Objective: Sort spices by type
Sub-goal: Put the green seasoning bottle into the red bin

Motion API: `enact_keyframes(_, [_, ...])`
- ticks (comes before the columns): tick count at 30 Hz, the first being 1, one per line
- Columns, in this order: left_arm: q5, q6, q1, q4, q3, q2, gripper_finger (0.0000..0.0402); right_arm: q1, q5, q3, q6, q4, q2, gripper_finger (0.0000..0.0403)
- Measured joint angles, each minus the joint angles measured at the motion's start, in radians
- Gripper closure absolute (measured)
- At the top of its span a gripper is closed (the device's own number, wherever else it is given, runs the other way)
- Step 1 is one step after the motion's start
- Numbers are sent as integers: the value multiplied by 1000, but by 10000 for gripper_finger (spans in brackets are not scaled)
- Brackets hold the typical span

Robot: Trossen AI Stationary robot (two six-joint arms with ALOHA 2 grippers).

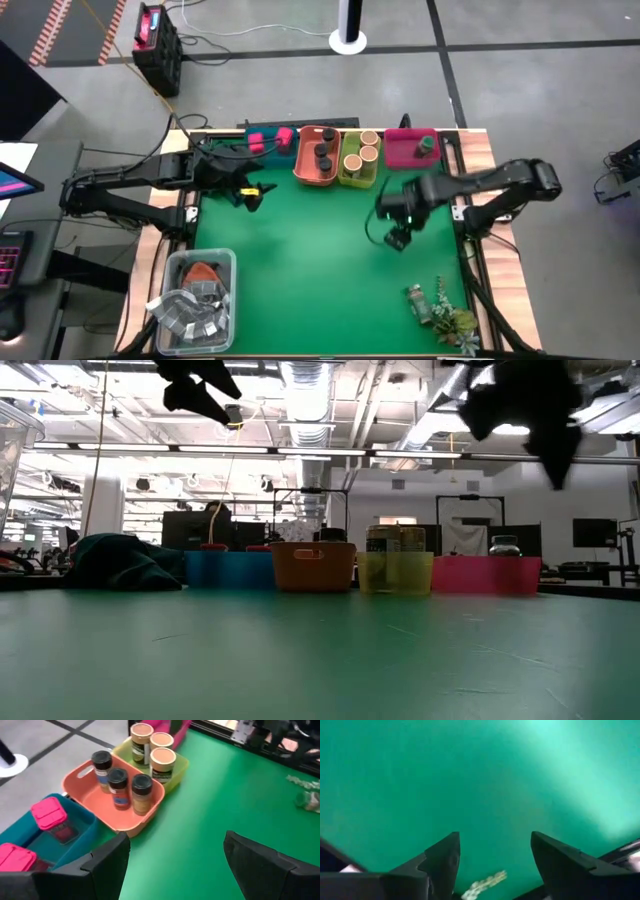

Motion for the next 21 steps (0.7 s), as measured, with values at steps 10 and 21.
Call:
enact_keyframes(10, [82,90,0,3,0,0,96,303,-46,-100,433,144,9,67])
enact_keyframes(21, [82,131,0,44,0,0,96,455,-38,-108,739,166,80,17])
